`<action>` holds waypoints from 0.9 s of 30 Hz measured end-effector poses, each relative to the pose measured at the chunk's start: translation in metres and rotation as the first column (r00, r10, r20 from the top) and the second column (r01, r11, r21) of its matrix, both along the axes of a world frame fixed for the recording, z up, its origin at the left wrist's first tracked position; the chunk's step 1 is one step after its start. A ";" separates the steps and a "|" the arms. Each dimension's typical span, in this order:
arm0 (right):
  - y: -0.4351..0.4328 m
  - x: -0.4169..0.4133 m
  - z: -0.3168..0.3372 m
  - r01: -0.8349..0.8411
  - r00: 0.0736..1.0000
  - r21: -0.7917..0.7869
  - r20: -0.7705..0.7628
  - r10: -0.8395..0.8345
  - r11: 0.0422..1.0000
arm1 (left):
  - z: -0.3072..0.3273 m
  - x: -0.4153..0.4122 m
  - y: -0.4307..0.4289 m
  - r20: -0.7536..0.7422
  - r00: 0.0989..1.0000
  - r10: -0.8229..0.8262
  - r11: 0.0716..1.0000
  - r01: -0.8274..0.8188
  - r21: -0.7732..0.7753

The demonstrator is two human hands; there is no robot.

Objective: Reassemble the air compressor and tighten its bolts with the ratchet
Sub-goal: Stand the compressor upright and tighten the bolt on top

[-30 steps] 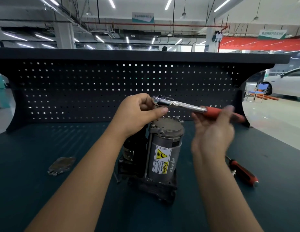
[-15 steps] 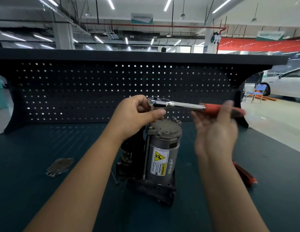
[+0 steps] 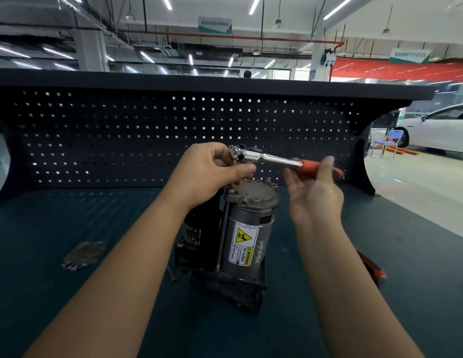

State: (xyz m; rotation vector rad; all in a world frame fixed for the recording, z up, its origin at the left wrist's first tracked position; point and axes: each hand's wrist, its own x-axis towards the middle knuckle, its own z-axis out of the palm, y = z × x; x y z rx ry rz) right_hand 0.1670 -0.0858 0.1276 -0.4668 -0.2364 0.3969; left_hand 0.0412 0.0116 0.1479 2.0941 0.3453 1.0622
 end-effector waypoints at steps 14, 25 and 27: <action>0.007 0.011 0.001 -0.139 0.988 -0.012 -0.074 0.138 0.990 | 0.001 -0.002 0.003 0.010 0.998 -0.058 0.997 0.059 -0.045; -0.018 -0.042 -0.014 0.482 0.708 0.352 0.383 -0.593 0.803 | -0.002 -0.003 0.002 0.042 0.999 -0.015 1.000 0.015 0.000; -0.012 -0.024 -0.007 0.400 0.844 0.235 0.282 -0.456 0.886 | -0.004 -0.007 0.004 0.041 0.999 -0.029 1.000 0.030 -0.007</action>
